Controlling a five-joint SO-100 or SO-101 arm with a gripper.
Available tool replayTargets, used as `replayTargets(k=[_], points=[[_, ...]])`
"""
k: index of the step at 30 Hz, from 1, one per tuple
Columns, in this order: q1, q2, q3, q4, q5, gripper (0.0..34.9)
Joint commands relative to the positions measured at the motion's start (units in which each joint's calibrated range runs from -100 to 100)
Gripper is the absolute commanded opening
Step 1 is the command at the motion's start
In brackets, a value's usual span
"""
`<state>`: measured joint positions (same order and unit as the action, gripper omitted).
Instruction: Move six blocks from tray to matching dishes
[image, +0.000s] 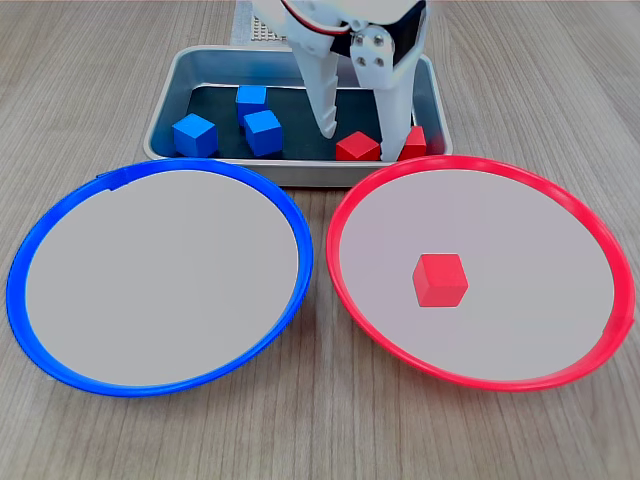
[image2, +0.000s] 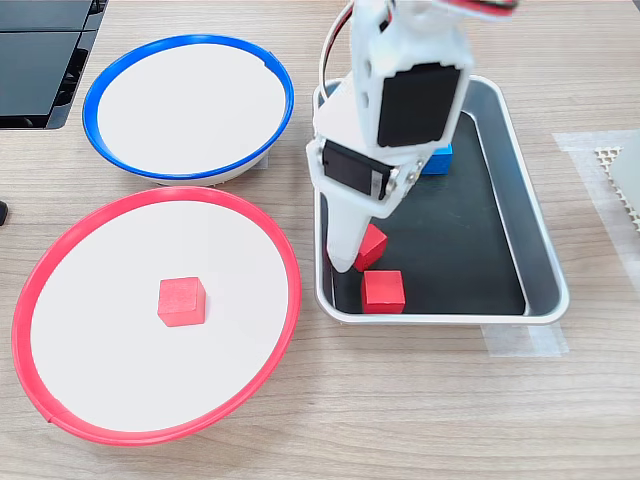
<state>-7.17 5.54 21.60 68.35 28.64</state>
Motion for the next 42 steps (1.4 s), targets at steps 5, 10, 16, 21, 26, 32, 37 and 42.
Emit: replayTargets(k=[5,10,16,21,26,32,37,42], points=[[-0.1,3.5,-3.2,0.5,1.2,0.2],[-0.4,2.8,-24.4,20.4,0.8,0.1],[-6.9,14.8,-60.6,17.7,-12.7,0.1],[-10.8,26.7,-65.6,5.0,-16.7,0.5],[-11.1,27.3,-56.9,-1.4,-14.9,19.0],[-9.4,12.9,-36.1,-4.6,-14.2,10.1],[-7.3,-10.0,-8.7,-2.6,-17.1,0.2],[-5.4,-26.4,12.3,1.4,-26.4,0.3]])
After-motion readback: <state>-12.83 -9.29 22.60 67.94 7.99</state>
